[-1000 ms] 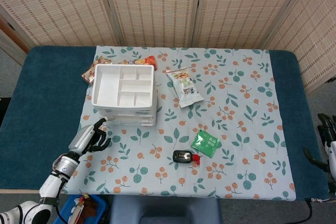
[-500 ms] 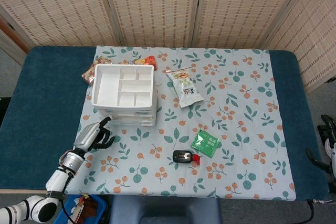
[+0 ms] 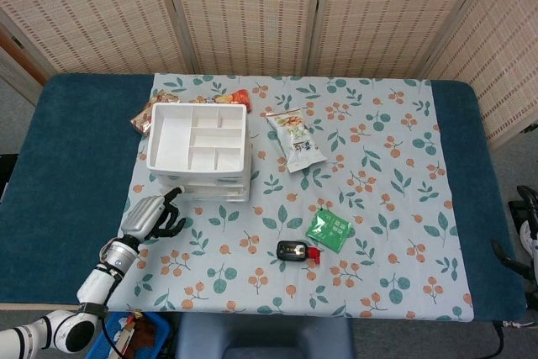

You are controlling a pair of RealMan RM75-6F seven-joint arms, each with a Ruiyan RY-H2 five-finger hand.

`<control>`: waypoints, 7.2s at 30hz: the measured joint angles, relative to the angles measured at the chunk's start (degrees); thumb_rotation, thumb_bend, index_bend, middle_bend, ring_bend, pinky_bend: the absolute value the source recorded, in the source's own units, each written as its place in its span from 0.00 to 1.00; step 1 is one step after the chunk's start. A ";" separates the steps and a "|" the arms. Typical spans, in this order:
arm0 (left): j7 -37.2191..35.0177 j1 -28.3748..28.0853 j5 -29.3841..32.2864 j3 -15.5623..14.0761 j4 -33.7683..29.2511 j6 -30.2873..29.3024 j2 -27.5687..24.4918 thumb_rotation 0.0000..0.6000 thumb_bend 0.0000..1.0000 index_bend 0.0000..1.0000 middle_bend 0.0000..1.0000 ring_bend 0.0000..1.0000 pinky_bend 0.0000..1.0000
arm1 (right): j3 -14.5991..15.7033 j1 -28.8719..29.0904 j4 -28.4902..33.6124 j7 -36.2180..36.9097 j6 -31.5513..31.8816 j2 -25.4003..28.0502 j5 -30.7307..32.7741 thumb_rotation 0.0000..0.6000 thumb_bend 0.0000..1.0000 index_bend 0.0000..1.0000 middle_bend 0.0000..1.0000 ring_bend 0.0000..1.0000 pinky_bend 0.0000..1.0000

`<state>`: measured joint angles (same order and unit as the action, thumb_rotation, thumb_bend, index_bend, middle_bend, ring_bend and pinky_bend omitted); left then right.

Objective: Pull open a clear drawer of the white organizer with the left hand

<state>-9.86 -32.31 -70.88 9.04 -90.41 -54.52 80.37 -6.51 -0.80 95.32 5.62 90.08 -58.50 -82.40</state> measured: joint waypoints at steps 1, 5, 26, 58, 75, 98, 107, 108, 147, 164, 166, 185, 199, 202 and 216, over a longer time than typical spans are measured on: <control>0.25 -0.09 0.06 0.00 0.01 0.01 0.04 1.00 0.43 0.21 0.82 0.87 1.00 | -0.01 0.02 -0.07 0.04 -0.06 -0.07 0.02 1.00 0.28 0.04 0.08 0.07 0.21; 0.82 -0.45 0.37 0.07 -0.09 0.25 -0.01 1.00 0.43 0.22 0.82 0.87 1.00 | -0.02 0.16 -0.33 0.13 -0.38 -0.28 0.10 1.00 0.28 0.04 0.08 0.07 0.21; 0.32 0.54 -3.07 -2.15 -2.30 -1.06 -2.22 1.00 0.43 0.28 0.82 0.87 1.00 | -0.18 0.41 0.24 -0.53 -0.68 -0.20 0.03 1.00 0.28 0.04 0.08 0.07 0.21; -0.48 2.76 -9.63 -7.30 -8.99 -2.50 -7.99 1.00 0.43 0.29 0.82 0.87 1.00 | -0.17 0.62 0.16 -0.67 -0.83 -0.47 -0.17 1.00 0.28 0.04 0.08 0.07 0.21; -0.59 3.04 -10.87 -8.55 -10.38 -2.30 -9.11 1.00 0.43 0.29 0.82 0.87 1.00 | -0.08 0.53 -0.39 -0.21 -0.85 -0.96 -0.08 1.00 0.28 0.04 0.08 0.07 0.21; -0.57 3.50 -11.80 -8.84 -11.43 -3.27 -10.41 1.00 0.43 0.25 0.82 0.87 1.00 | -0.22 0.61 -0.59 -0.01 -0.77 -1.05 -0.19 1.00 0.28 0.04 0.08 0.07 0.21; 0.50 3.22 -12.98 -8.22 -12.15 -4.26 -12.93 1.00 0.43 0.26 0.82 0.87 1.00 | -0.27 0.59 -0.60 0.09 -0.56 -0.71 -0.40 1.00 0.28 0.04 0.08 0.07 0.21; 0.72 2.98 -13.34 -7.98 -12.06 -4.33 -13.41 1.00 0.43 0.26 0.82 0.87 1.00 | -0.30 0.60 -0.56 0.04 -0.53 -0.59 -0.42 1.00 0.28 0.04 0.08 0.07 0.21; 9.43 -11.07 -26.38 -4.45 9.84 -3.27 -5.78 1.00 0.32 0.39 0.96 0.98 1.00 | -0.91 0.16 1.51 -1.15 1.29 2.13 -0.65 1.00 0.28 0.04 0.08 0.07 0.21; 15.87 -11.88 -17.57 -4.92 7.17 2.76 -4.51 1.00 0.32 0.39 0.96 0.98 1.00 | -0.68 -0.33 0.65 -0.33 1.27 1.52 -0.07 1.00 0.28 0.04 0.08 0.07 0.21; 16.39 -11.84 -15.84 -4.86 6.24 3.64 -4.69 1.00 0.32 0.40 0.96 0.98 1.00 | -0.69 -0.33 0.58 -0.30 1.22 1.47 -0.02 1.00 0.28 0.04 0.08 0.07 0.21; 22.90 -11.00 -7.70 -3.87 5.64 3.42 -1.73 1.00 0.32 0.42 0.96 0.98 1.00 | -0.69 -0.36 0.09 -0.02 0.81 1.10 0.30 1.00 0.28 0.04 0.08 0.07 0.21; 25.76 -10.06 -4.68 -3.85 6.94 1.92 0.98 1.00 0.32 0.43 0.96 0.98 1.00 | -0.76 -0.27 0.03 -0.11 0.51 1.01 0.47 1.00 0.28 0.04 0.08 0.07 0.21; 25.76 -10.13 -4.64 -3.83 7.11 1.91 1.24 1.00 0.32 0.44 0.96 0.98 1.00 | -0.77 -0.25 0.08 -0.16 0.46 1.04 0.50 1.00 0.28 0.04 0.08 0.07 0.21; 24.69 -10.60 -4.24 -3.62 8.44 2.49 2.26 1.00 0.32 0.48 0.96 0.98 1.00 | -0.76 -0.23 0.06 -0.19 0.18 1.03 0.67 1.00 0.27 0.04 0.08 0.07 0.21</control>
<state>14.82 -42.91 -75.12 5.42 -81.97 -52.03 82.62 -7.27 -1.03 95.37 5.43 90.26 -57.47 -81.73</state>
